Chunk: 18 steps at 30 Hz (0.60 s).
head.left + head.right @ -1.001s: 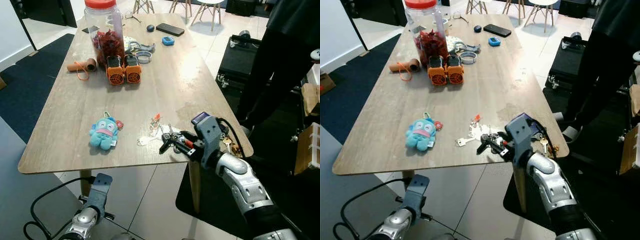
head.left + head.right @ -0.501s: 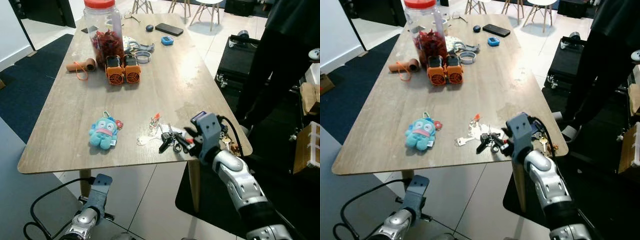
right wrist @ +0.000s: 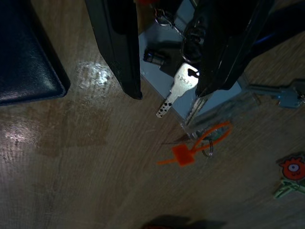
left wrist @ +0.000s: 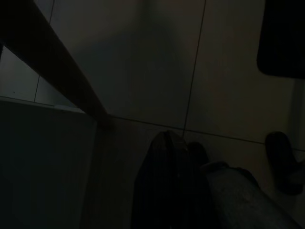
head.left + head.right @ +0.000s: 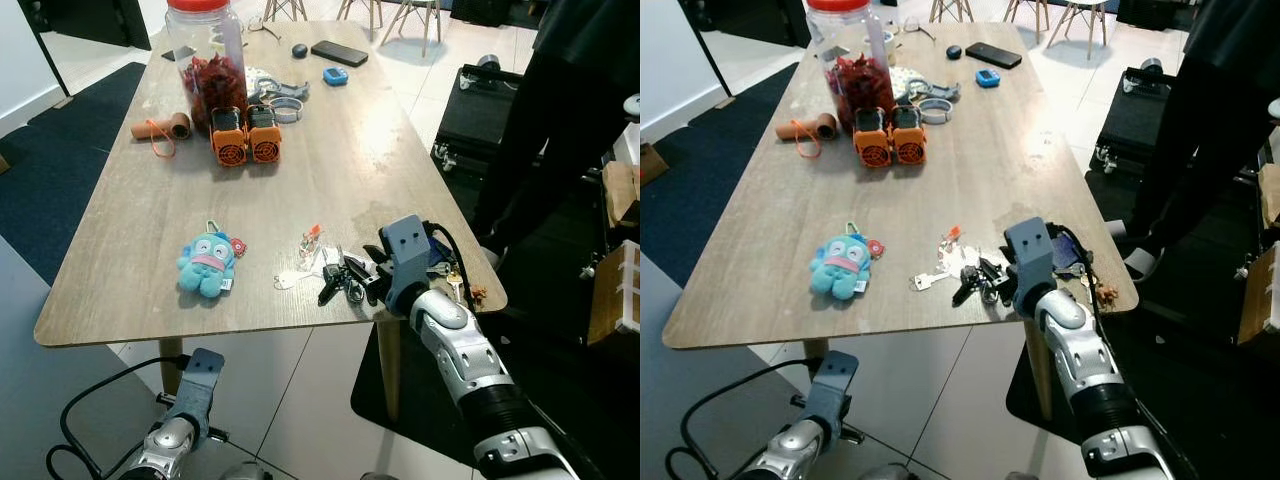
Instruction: Hang keys on a hook
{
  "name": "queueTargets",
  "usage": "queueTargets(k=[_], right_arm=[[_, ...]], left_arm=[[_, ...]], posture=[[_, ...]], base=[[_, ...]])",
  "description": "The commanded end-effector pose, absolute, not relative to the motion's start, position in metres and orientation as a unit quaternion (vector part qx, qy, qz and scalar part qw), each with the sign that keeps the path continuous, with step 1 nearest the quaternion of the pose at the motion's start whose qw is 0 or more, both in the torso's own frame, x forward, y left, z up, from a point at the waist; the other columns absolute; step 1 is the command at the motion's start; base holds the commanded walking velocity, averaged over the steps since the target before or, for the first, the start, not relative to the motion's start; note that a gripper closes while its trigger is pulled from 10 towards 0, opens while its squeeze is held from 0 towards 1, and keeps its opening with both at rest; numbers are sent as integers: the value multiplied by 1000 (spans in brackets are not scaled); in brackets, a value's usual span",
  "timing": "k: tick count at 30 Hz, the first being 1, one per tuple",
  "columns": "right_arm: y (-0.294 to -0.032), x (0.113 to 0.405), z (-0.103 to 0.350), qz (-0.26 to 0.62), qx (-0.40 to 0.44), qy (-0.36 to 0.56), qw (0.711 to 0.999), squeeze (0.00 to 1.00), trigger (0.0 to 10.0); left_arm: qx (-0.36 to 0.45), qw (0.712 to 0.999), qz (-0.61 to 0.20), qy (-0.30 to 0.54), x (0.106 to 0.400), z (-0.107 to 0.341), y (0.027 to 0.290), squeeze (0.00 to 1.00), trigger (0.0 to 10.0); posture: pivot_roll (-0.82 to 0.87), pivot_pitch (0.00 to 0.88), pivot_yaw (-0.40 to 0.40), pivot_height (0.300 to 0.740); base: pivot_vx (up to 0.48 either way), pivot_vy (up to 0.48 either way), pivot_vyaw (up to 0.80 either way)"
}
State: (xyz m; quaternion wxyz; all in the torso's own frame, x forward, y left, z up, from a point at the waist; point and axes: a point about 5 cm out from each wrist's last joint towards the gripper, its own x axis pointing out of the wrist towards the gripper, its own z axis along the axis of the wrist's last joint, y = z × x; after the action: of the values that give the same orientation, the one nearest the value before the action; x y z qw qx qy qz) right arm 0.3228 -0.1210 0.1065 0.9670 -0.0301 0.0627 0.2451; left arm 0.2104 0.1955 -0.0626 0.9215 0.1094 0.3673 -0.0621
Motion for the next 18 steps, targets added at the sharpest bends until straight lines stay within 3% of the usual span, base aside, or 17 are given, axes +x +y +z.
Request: queueTargets(k=[1,18], right_arm=[[-119,323,108,256,-33,56,965,0,10000],[-118,309,92,291,-77,78,950,0,10000]], left_arm=[[107,917,-59,380,203,-67,195,0,10000],[106,917,-60,380,204,-67,194,0,10000]], posture=[[76,85,4,740],[70,79,7,740]], base=[[0,0,0],[0,0,0]])
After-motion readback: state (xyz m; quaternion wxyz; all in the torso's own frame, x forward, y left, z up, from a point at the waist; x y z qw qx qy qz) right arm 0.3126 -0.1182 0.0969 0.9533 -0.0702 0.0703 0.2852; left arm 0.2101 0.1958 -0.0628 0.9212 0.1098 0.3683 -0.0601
